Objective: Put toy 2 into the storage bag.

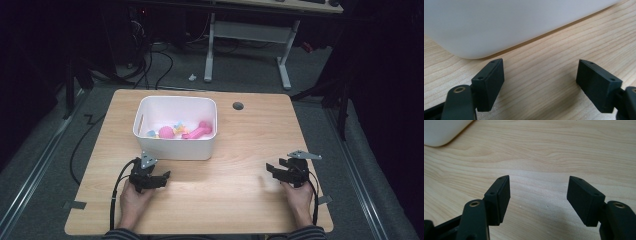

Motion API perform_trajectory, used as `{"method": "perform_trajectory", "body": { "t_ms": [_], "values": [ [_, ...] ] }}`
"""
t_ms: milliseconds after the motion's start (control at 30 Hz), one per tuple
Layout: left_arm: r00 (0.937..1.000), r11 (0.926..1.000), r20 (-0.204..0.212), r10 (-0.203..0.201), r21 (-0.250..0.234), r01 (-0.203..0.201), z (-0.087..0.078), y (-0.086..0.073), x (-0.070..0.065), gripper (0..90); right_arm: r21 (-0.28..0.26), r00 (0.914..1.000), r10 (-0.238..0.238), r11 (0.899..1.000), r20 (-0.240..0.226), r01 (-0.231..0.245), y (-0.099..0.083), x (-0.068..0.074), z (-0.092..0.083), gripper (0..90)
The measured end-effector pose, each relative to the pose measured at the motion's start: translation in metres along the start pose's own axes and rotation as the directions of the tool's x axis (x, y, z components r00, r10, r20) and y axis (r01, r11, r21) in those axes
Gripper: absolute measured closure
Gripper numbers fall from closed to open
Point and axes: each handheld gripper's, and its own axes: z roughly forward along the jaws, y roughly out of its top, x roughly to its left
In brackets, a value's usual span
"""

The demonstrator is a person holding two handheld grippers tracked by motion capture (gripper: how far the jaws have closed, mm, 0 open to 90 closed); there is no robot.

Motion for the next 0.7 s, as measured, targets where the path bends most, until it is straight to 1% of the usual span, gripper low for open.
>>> {"method": "perform_trajectory", "body": {
  "t_ms": [133, 233, 333, 367, 433, 500, 567, 600, 700],
  "values": [
    [1.0, 1.0, 0.0, 0.0, 0.0, 0.0, 0.0, 0.0, 0.0, 22.6, 0.008, 0.9997, -0.002, 1.0, 0.026, 0.002, -0.006, -0.001, 0.006, 35.4],
    [1.0, 1.0, 0.0, 0.0, 0.0, 0.0, 0.0, 0.0, 0.0, 22.6, 0.008, 0.9987, -0.015, 1.0, 0.048, 0.015, -0.01, -0.002, 0.01, 34.8],
    [1.0, 1.0, 0.0, 0.0, 0.0, 0.0, 0.0, 0.0, 0.0, 22.6, 0.019, 0.9984, -0.016, 1.0, 0.055, 0.015, -0.013, -0.001, 0.014, 34.4],
    [1.0, 1.0, 0.0, 0.0, 0.0, 0.0, 0.0, 0.0, 0.0, 22.6, 0.023, 0.9981, -0.023, 1.0, 0.057, 0.022, -0.014, -0.002, 0.016, 33.9],
    [1.0, 1.0, 0.0, 0.001, 0.0, -0.001, 0.0, 0.0, 0.0, 22.6, 0.011, 0.9969, -0.036, 0.999, 0.07, 0.035, -0.016, 0.0, 0.017, 33.8],
    [1.0, 1.0, 0.0, 0.0, 0.0, 0.0, 0.0, 0.0, 0.0, 22.6, 0.016, 0.9949, -0.051, 0.999, 0.087, 0.05, -0.016, 0.003, 0.017, 33.7],
    [1.0, 1.0, -0.001, 0.001, 0.0, -0.001, 0.0, 0.0, 0.0, 22.6, 0.028, 0.9902, -0.083, 0.996, 0.112, 0.08, -0.016, 0.007, 0.019, 32.6],
    [1.0, 1.0, -0.001, 0.001, 0.001, -0.001, 0.0, 0.0, 0.0, 22.6, 0.031, 0.9892, -0.091, 0.996, 0.115, 0.088, -0.016, 0.008, 0.019, 32.6],
    [1.0, 1.0, -0.001, 0.001, 0.0, -0.001, 0.0, 0.0, 0.0, 22.6, 0.032, 0.9903, -0.087, 0.996, 0.109, 0.084, -0.016, 0.008, 0.019, 31.1]
  ]
}}
